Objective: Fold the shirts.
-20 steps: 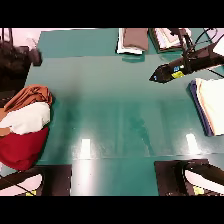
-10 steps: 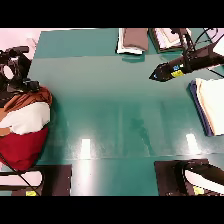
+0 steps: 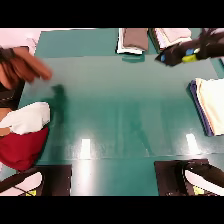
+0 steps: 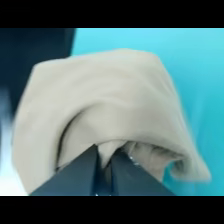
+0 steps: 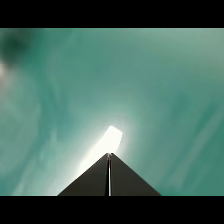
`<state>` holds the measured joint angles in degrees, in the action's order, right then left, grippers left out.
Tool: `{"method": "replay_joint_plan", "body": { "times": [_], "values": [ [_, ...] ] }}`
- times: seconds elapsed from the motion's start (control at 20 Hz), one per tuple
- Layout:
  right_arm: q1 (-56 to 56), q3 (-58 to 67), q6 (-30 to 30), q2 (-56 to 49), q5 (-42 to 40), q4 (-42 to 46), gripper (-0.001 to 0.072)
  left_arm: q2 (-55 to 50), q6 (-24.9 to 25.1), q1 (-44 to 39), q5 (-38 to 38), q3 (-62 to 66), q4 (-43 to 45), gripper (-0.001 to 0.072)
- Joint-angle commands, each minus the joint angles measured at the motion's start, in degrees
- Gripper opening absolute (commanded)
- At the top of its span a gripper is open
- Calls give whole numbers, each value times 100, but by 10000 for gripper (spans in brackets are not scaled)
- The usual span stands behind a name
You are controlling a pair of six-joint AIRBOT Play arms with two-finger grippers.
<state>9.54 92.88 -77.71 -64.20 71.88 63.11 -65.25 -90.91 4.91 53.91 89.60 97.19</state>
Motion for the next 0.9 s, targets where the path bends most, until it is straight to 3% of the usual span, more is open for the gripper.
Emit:
{"method": "replay_joint_plan", "body": {
  "times": [0.0, 0.25, 0.45, 0.55, 0.6, 0.65, 0.85],
  "values": [
    [2, 973, -2, 79, -317, 11, 20, 949, 448, -966, 345, 1040, -15, 24],
    [2, 1932, -74, 81, -256, 361, 20, 986, 612, -3067, 887, 1331, -188, 24],
    [2, 2271, -140, 83, -61, 562, 20, 98, 905, -4404, 1698, 1329, -376, 26],
    [2, 2291, -142, 85, 85, 562, 20, -452, 1060, -4819, 1698, 1329, -706, 35],
    [2, 2291, -153, 85, 166, 562, 20, -680, 1108, -4907, 1596, 1329, -1023, 293],
    [2, 2291, -184, 85, 229, 562, 20, -868, 1102, -4922, 1480, 1329, -1327, 599],
    [2, 2291, -184, 81, 378, 568, 20, -1036, 767, -4581, 1471, 1318, -595, 621]
  ]
}}
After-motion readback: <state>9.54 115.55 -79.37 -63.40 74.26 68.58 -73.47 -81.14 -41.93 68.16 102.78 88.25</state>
